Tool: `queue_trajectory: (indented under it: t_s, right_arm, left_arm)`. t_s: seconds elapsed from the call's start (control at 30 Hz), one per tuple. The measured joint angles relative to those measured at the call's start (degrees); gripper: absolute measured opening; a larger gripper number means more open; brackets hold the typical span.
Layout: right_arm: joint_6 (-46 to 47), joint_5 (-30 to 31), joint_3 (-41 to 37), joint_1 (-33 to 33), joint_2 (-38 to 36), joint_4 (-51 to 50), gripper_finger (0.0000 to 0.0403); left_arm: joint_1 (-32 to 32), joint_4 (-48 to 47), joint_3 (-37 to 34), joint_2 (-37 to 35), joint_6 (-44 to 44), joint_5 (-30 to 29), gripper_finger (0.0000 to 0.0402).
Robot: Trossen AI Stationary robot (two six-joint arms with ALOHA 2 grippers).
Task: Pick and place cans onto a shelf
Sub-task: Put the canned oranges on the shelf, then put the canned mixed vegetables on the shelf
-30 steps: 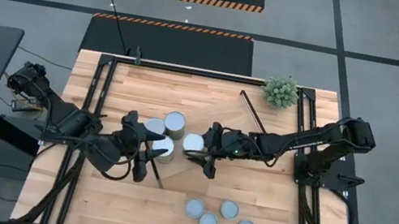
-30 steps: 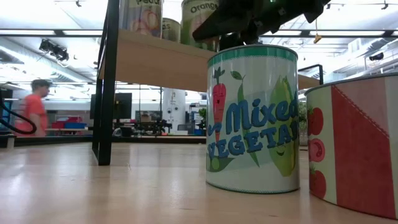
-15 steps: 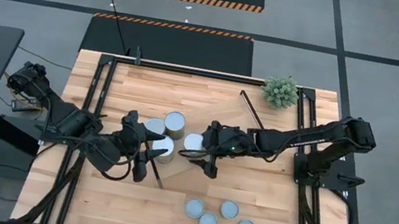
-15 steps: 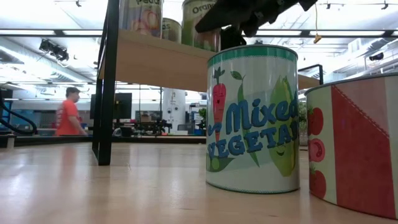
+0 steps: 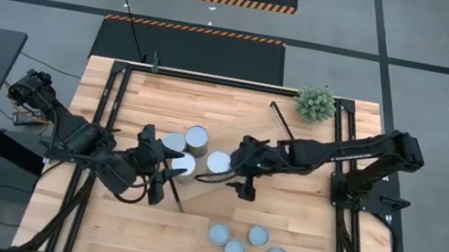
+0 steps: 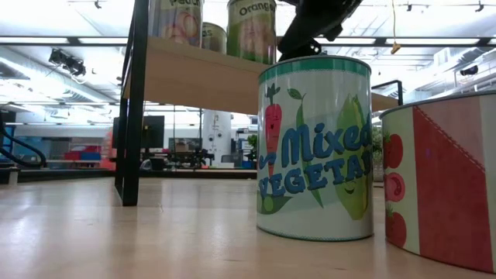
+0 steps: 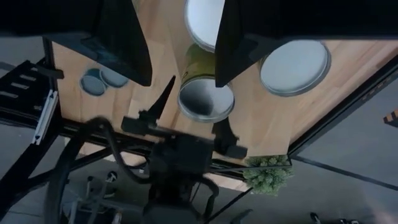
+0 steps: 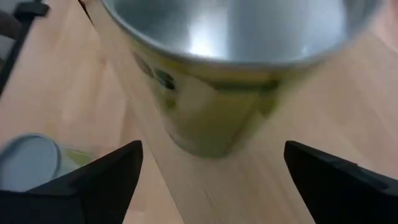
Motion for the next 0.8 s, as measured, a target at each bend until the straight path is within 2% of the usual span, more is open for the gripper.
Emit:
queue_trajectory:
  t_s: [0.23, 0.57, 0.8]
  right_arm:
    - [3.96, 6.82, 0.11, 0.05, -3.44, -5.91, 0.0390]
    - [7.53, 12.69, 0.15, 0.04, -2.37, 1.38, 0.0384]
    - [8.91, 13.08, 0.11, -0.08, -0.96, 5.23, 0.0383]
  left_arm:
    - [0.27, 1.03, -2.66, 0.00, -1.89, 0.23, 0.0180]
    - [0.66, 3.79, -2.72, -1.94, 0.41, 0.37, 0.0180]
    - [0.64, 3.97, -2.71, -4.72, 1.16, 0.38, 0.0180]
